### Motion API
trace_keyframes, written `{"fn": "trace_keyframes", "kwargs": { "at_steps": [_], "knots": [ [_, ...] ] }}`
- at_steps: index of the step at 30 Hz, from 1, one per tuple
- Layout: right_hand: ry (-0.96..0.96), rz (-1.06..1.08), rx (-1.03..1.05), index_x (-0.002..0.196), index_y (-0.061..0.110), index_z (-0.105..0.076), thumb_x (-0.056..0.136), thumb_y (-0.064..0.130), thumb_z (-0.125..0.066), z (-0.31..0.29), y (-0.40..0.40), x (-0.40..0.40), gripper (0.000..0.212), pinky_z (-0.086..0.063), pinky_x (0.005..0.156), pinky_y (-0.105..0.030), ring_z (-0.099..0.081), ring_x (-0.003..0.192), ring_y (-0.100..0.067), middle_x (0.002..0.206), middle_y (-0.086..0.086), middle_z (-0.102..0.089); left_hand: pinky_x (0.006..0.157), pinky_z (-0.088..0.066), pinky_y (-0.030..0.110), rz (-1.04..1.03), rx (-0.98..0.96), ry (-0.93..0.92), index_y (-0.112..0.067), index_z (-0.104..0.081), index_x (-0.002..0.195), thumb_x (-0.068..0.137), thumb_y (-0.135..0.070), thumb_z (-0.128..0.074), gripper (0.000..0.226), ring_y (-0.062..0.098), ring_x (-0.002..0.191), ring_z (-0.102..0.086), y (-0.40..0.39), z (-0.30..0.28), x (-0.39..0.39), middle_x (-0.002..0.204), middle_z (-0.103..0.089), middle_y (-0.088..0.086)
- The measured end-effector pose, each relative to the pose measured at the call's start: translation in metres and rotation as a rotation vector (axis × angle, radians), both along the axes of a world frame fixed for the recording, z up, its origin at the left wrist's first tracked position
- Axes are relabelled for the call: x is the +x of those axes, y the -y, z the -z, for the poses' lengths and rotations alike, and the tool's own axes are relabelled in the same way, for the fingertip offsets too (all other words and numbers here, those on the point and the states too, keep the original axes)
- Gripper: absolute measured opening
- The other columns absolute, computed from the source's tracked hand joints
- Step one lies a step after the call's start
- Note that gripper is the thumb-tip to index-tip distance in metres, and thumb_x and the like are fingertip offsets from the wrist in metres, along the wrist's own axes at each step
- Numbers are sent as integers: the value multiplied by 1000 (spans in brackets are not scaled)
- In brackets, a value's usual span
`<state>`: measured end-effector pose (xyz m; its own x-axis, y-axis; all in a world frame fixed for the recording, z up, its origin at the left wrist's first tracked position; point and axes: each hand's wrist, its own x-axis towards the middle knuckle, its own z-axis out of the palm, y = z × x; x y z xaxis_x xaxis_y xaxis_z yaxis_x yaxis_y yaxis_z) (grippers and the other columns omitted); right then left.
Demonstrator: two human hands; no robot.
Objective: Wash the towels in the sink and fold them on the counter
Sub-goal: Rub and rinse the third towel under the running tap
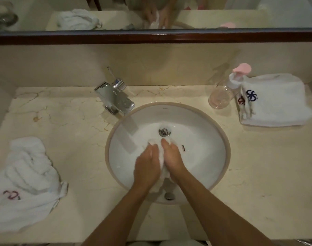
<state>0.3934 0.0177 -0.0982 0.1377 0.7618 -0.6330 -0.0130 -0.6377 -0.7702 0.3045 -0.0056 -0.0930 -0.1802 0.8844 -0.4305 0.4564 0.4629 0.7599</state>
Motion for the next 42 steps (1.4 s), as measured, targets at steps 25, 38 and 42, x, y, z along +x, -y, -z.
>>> {"fn": "trace_keyframes", "kwargs": {
  "at_steps": [25, 38, 42],
  "knots": [
    [-842, 654, -219, 115, -3, -70, 105, 15, -41, -4, 41, 50, 36, -62, 66, -39, -75, 84, -29, 97, -16, -76, 72, -53, 35, -598, -619, 1037, 0, -63, 94, 73, -21, -56, 31, 32, 78, -63, 13, 20, -49, 85, -61, 15],
    [150, 112, -35, 66, 19, -55, 104, 42, -41, -1, -3, -1, 46, -45, 76, -35, -58, 77, -24, 72, -3, -61, 85, -50, 36, -109, -80, 96, -16, -58, 107, 103, -37, -40, 28, 21, 95, -62, 1, -8, 7, 99, -65, 1],
    [214, -29, 44, 106, 6, -71, 107, 38, -36, -2, 20, -28, 48, -47, 98, -40, -63, 106, -29, 109, -14, -72, 80, -42, 33, -254, 54, 6, -9, -55, 105, 104, -34, -43, 27, 24, 92, -58, -28, -5, -14, 96, -62, 3]
  ]
}}
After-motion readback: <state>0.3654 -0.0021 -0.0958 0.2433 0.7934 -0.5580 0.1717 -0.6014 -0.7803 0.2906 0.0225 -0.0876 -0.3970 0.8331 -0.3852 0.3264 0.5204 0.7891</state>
